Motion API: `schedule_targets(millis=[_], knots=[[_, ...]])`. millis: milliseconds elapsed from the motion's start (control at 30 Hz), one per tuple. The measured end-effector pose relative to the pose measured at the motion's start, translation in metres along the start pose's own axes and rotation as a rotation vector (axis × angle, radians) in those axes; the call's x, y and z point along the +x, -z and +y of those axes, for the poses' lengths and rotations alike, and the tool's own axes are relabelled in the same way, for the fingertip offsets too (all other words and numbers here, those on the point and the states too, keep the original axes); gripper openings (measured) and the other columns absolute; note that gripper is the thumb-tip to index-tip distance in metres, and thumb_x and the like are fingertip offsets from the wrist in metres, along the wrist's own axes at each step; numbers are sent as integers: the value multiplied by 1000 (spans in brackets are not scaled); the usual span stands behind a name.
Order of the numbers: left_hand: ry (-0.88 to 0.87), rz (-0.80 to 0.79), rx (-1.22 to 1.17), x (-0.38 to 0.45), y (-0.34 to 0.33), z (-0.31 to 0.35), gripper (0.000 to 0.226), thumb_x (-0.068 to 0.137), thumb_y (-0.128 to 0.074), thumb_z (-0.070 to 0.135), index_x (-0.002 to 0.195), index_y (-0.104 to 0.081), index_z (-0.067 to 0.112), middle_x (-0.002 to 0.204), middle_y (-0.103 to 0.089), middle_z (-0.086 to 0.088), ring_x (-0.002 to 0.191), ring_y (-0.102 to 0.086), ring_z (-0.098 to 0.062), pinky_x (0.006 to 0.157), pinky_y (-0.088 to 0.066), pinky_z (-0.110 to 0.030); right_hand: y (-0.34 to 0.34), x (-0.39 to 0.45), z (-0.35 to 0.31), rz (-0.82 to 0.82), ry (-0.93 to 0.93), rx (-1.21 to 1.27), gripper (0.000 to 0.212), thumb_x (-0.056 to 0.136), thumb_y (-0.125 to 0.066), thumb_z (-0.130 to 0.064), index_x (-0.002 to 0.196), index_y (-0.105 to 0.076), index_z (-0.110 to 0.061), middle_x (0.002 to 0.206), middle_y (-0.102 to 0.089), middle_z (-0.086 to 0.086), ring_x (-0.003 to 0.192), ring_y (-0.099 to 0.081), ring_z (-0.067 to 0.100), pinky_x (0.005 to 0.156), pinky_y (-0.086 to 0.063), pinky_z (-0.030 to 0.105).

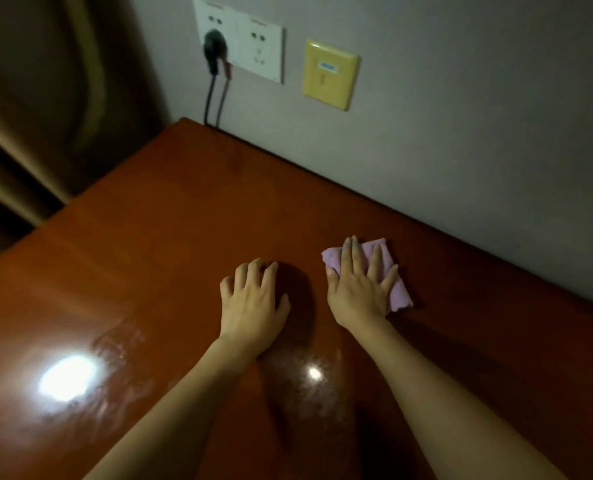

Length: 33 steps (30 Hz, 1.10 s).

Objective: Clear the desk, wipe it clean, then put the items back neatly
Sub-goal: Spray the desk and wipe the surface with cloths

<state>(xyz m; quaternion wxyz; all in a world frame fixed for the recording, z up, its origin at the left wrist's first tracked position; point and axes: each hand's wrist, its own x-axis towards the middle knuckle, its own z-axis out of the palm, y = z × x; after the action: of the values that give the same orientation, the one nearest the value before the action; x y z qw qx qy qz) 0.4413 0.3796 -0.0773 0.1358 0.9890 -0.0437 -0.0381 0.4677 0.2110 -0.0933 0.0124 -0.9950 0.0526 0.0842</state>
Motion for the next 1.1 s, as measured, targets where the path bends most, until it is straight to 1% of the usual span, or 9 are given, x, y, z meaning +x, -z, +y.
schedule_targets(millis=[267, 567, 667, 733, 833, 900, 967, 1033, 1100], knots=[[81, 8, -1, 40, 31, -115, 61, 94, -41, 46, 147, -26, 19, 151, -25, -3, 140, -19, -23, 110, -18, -41, 7, 70, -140, -2, 120, -9, 63, 100, -12, -49, 150, 12, -20, 160, 11, -1, 145, 13, 32, 112, 3, 60], [206, 44, -26, 69, 62, -222, 62, 93, -42, 46, 147, -25, 21, 150, -25, -4, 139, -19, -22, 109, -17, -40, 15, 126, -267, 4, 248, -30, 62, 100, -11, -48, 150, 11, -18, 160, 11, -1, 145, 12, 33, 112, 3, 60], [235, 66, -36, 74, 69, -249, 62, 92, -46, 45, 146, -31, 19, 148, -31, -6, 137, -25, -24, 107, -22, -41, 17, 145, -301, 9, 282, -29, 62, 100, -12, -47, 151, 10, -19, 160, 9, -1, 145, 11, 33, 111, 3, 61], [256, 84, -40, 75, 71, -265, 60, 90, -48, 44, 143, -38, 18, 143, -38, -7, 133, -32, -25, 104, -27, -43, 19, 156, -323, 9, 307, -30, 62, 100, -12, -47, 151, 9, -18, 160, 9, -1, 146, 10, 33, 111, 3, 61], [292, 132, -17, 73, 75, -282, 62, 84, -37, 50, 134, -50, 16, 131, -51, -9, 123, -45, -27, 96, -38, -44, 20, 167, -352, 10, 348, -35, 62, 100, -13, -46, 151, 7, -18, 160, 7, -1, 146, 9, 33, 111, 2, 61], [309, 145, -19, 71, 76, -293, 63, 84, -36, 50, 135, -49, 16, 132, -50, -8, 124, -44, -27, 97, -36, -45, 20, 171, -367, 11, 378, -42, 62, 100, -13, -47, 152, 6, -19, 160, 6, 0, 146, 8, 33, 111, 2, 61], [332, 148, -26, 69, 77, -302, 60, 86, -43, 47, 137, -46, 16, 135, -47, -8, 127, -41, -27, 100, -33, -45, 20, 173, -378, 15, 421, -49, 62, 100, -12, -47, 152, 6, -19, 160, 6, -1, 146, 8, 33, 112, 2, 62], [350, 163, -9, 66, 79, -308, 60, 84, -45, 46, 135, -49, 14, 132, -50, -9, 124, -44, -27, 97, -36, -45, 20, 173, -385, 11, 470, -56, 61, 100, -12, -47, 152, 7, -20, 160, 6, -2, 146, 9, 32, 113, 1, 62], [362, 151, -12, 64, 78, -309, 60, 84, -45, 46, 135, -48, 14, 132, -49, -9, 125, -42, -27, 97, -35, -45, 19, 168, -389, 2, 515, -60, 60, 100, -11, -47, 152, 7, -21, 160, 6, -3, 146, 9, 32, 113, 2, 62]])
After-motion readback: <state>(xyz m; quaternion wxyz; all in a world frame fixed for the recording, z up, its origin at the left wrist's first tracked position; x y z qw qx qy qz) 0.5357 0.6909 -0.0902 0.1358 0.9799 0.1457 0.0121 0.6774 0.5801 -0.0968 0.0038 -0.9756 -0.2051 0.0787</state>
